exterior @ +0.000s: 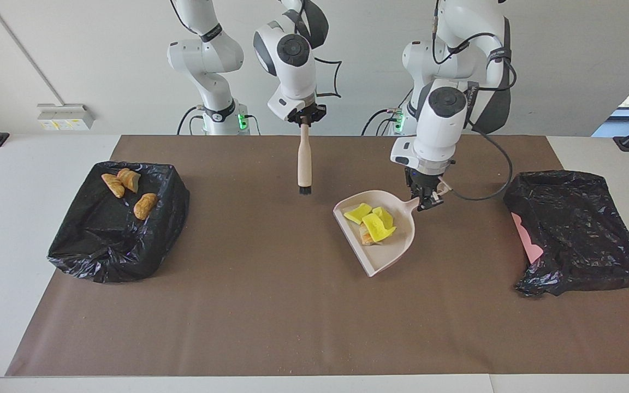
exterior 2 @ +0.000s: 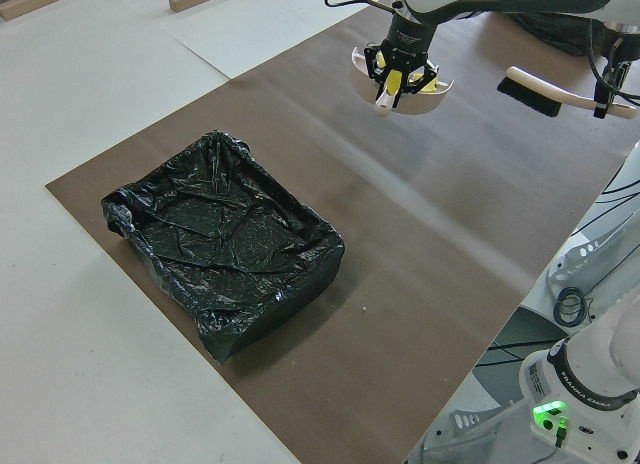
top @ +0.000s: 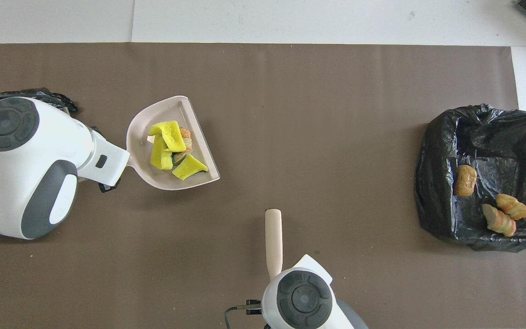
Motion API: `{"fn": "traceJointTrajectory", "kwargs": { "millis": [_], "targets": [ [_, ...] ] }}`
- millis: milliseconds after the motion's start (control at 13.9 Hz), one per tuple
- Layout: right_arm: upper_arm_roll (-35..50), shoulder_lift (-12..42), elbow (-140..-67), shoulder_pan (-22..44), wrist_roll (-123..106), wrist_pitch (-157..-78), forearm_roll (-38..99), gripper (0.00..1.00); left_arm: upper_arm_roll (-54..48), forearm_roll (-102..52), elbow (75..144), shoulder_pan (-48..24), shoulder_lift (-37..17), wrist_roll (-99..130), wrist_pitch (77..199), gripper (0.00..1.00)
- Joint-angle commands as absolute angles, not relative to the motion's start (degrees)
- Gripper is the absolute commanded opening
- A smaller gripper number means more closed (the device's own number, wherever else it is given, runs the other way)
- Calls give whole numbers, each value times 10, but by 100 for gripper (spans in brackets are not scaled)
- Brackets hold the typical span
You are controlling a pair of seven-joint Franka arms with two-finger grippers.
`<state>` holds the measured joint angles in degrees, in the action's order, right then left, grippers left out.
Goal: Sweep and dump trash in bin
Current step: 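Carry the dustpan toward the near-left trash bag with the left gripper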
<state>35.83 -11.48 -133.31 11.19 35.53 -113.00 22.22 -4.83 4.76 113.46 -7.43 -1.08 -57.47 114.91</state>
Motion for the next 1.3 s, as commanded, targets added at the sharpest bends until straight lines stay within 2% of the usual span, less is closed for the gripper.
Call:
{"fn": "traceJointTrajectory", "kwargs": {
  "millis": [0,432,648,1080,1152,1223],
  "targets": [
    [356,-138,-1385,127,365,-1189,239,0,-51,32,1146,1,17,-623,1129,0],
    [356,-136,-1445,176,390,-1285,238,0,-47,-1,1112,145,34,-826,1128,0],
    [356,-133,-1450,176,355,-1279,237,0,-47,-22,1089,221,29,-922,1121,0],
    [355,-123,-1450,166,341,-1272,237,0,-31,43,950,308,-48,-1074,1115,0],
    [354,-121,-1449,162,341,-1272,237,24,-29,78,938,309,-61,-1079,1123,0],
    [355,-120,-1448,159,341,-1271,237,65,-29,110,935,314,-75,-1084,1132,0]
  ]
}}
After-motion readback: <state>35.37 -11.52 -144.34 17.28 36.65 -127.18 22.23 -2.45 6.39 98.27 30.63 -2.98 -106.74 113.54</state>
